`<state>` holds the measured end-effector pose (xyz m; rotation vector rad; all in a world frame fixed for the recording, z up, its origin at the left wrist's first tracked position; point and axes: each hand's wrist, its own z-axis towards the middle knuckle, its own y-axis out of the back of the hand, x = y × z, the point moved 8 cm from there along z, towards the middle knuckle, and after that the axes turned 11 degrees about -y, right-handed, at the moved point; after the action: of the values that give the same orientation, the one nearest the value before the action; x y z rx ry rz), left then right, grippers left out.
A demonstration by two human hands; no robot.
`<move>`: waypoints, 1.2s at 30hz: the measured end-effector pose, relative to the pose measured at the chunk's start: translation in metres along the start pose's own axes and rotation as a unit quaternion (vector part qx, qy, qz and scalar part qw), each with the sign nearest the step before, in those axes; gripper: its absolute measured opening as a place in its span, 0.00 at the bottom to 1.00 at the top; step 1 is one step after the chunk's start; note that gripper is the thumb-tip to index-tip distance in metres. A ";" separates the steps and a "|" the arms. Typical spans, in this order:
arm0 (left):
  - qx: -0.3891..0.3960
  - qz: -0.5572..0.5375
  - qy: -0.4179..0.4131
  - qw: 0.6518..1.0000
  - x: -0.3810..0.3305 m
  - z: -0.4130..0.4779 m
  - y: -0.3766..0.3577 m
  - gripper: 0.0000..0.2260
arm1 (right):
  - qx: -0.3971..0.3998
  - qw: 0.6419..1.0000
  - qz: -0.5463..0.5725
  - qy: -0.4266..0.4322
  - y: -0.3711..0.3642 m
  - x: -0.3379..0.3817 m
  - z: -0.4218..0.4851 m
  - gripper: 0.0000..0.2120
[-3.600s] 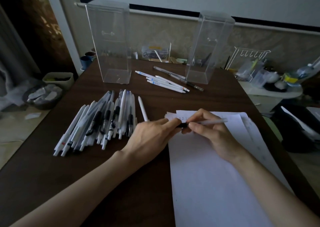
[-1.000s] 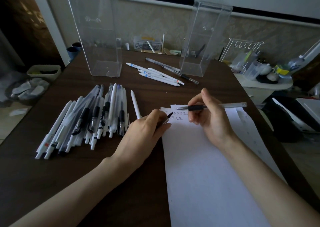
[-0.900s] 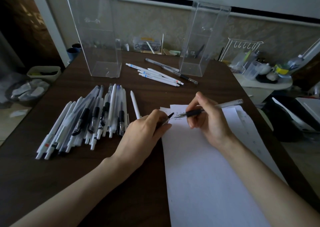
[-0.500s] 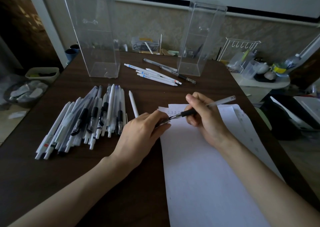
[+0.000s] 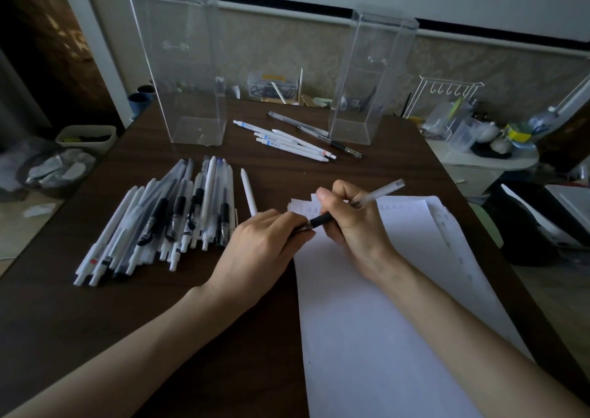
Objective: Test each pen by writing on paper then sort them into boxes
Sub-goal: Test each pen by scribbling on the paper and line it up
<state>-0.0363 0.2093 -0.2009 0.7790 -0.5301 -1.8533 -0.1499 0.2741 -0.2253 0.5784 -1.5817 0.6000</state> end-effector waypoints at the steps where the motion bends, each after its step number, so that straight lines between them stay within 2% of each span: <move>1: 0.007 0.006 0.006 1.000 0.000 0.000 -0.001 0.13 | 0.001 1.000 -0.007 -0.005 0.000 0.000 0.001 0.23; 4: 0.016 0.037 0.038 0.998 0.003 0.001 -0.001 0.13 | 0.034 0.998 -0.042 -0.032 -0.009 0.008 0.007 0.17; 6: -0.005 0.077 0.068 0.995 0.013 0.002 0.011 0.12 | 0.049 0.997 -0.049 -0.042 -0.016 0.014 0.017 0.19; 7: -0.021 0.105 0.089 0.990 0.020 0.002 0.021 0.10 | 0.040 0.996 -0.066 -0.033 -0.017 0.018 0.025 0.20; 9: -0.042 0.175 0.135 0.974 0.036 -0.004 0.042 0.07 | -0.023 0.986 -0.162 0.017 -0.014 0.027 0.047 0.12; 11: -0.015 0.245 0.184 0.952 0.050 -0.015 0.055 0.06 | -0.111 0.942 -0.306 0.080 -0.006 0.035 0.072 0.06; 12: 0.007 0.275 0.210 0.938 0.055 -0.020 0.058 0.07 | -0.137 0.916 -0.365 0.101 -0.003 0.036 0.084 0.06; 15: 0.066 0.339 0.262 0.901 0.064 -0.031 0.057 0.10 | -0.157 0.856 -0.476 0.124 -0.003 0.030 0.111 0.08; 18: 0.087 0.350 0.285 0.888 0.070 -0.035 0.052 0.13 | -0.148 0.819 -0.539 0.132 -0.008 0.024 0.120 0.08; 21: 0.093 0.311 0.244 0.914 0.073 -0.035 0.044 0.18 | -0.135 0.791 -0.584 0.119 -0.014 0.019 0.124 0.10; 24: 0.150 0.240 0.162 0.945 0.067 -0.028 0.027 0.22 | -0.142 0.770 -0.614 0.104 -0.016 0.014 0.130 0.13; 27: 0.206 0.215 0.085 0.951 0.053 -0.022 0.008 0.23 | -0.152 0.763 -0.621 0.096 -0.015 0.012 0.134 0.15; 29: 0.228 0.220 0.052 0.947 0.046 -0.024 -0.002 0.23 | -0.153 0.758 -0.625 0.105 -0.017 0.014 0.134 0.12; 33: 0.217 0.230 0.086 0.945 0.053 -0.028 -0.003 0.24 | -0.132 0.749 -0.639 0.113 -0.022 0.014 0.135 0.06; 36: 0.200 0.225 0.115 0.947 0.056 -0.028 0.001 0.24 | -0.116 0.722 -0.673 0.109 -0.024 0.014 0.137 0.08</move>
<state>-0.0311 0.1570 -0.2357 1.0291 -0.8675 -1.2283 -0.2354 0.1639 -0.2209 1.1979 -0.6389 -0.6274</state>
